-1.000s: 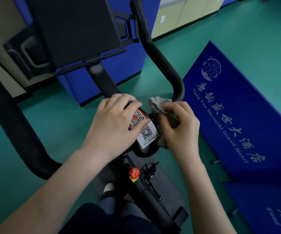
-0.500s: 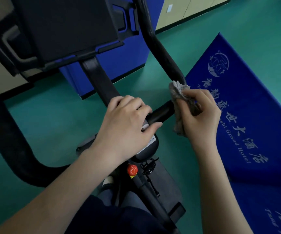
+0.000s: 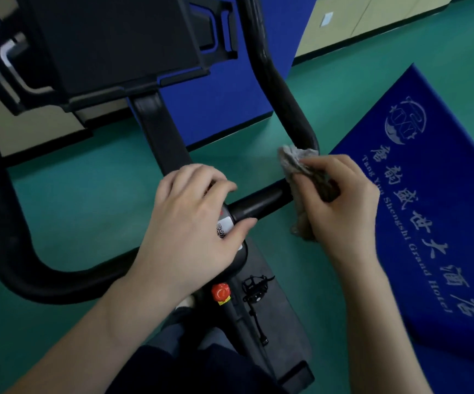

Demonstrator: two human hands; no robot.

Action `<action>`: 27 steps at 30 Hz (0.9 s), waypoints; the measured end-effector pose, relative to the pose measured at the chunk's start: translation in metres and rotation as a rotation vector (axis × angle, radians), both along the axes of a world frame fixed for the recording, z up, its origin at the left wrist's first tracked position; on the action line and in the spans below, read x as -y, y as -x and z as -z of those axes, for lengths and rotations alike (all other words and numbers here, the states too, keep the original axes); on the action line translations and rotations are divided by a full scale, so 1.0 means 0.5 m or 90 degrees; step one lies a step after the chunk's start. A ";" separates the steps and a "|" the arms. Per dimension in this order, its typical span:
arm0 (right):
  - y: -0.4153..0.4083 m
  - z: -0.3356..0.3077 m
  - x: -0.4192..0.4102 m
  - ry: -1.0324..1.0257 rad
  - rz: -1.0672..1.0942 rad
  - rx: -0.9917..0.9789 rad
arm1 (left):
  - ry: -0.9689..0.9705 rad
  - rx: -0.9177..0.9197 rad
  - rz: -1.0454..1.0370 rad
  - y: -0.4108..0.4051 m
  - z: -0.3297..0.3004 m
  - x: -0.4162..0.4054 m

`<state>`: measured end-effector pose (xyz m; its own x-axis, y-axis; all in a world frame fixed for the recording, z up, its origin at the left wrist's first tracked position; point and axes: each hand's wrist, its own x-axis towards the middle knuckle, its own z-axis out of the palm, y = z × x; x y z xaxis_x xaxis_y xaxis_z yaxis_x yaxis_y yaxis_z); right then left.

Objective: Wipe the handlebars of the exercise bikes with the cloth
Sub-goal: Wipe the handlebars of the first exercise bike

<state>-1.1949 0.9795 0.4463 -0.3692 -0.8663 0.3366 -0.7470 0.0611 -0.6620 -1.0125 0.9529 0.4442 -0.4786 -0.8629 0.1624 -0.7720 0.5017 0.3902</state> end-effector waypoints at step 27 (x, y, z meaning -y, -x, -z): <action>0.024 -0.072 0.144 -0.389 -0.216 -0.187 | -0.013 0.039 0.018 0.026 -0.013 0.024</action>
<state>-1.2071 0.9074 0.4822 -0.0181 -0.9803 -0.1965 -0.9308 0.0883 -0.3548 -1.0255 0.9409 0.4506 -0.5107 -0.8521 0.1144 -0.7805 0.5153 0.3540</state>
